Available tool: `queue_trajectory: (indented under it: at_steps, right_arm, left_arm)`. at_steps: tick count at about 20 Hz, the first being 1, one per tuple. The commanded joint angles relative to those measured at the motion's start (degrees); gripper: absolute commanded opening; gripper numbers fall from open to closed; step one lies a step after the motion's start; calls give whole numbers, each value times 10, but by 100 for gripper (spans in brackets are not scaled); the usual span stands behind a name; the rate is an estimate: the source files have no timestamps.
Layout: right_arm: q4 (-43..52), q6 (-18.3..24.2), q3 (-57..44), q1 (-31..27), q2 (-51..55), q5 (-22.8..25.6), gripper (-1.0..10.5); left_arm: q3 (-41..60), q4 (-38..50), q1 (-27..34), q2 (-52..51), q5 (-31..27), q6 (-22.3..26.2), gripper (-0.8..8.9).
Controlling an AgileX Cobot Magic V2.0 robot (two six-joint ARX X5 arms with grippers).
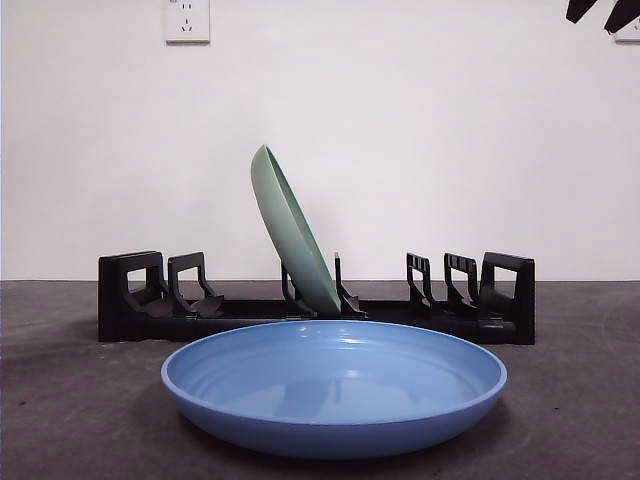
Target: Place the plate
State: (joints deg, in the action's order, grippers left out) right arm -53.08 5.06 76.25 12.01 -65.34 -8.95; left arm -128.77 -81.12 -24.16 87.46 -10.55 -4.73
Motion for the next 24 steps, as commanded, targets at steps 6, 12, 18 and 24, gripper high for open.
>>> queue_trajectory:
  at_steps: [6,12,18,24]
  right_arm:
    - [-3,-6,5,3,-5,-1,237]
    - [-6,-6,5,3,-5,-1,237]
    - [-12,-6,5,3,-5,-1,237]
    - [-12,-6,5,3,-5,-1,237]
  left_arm:
    - [238,-26,-18,-152,78,-16,7]
    - [517,148,-22,-350,162,-86,7]
    - [775,285,-22,-490,231,-181,7]
    - [899,420,-22,-482,256,-268,7]
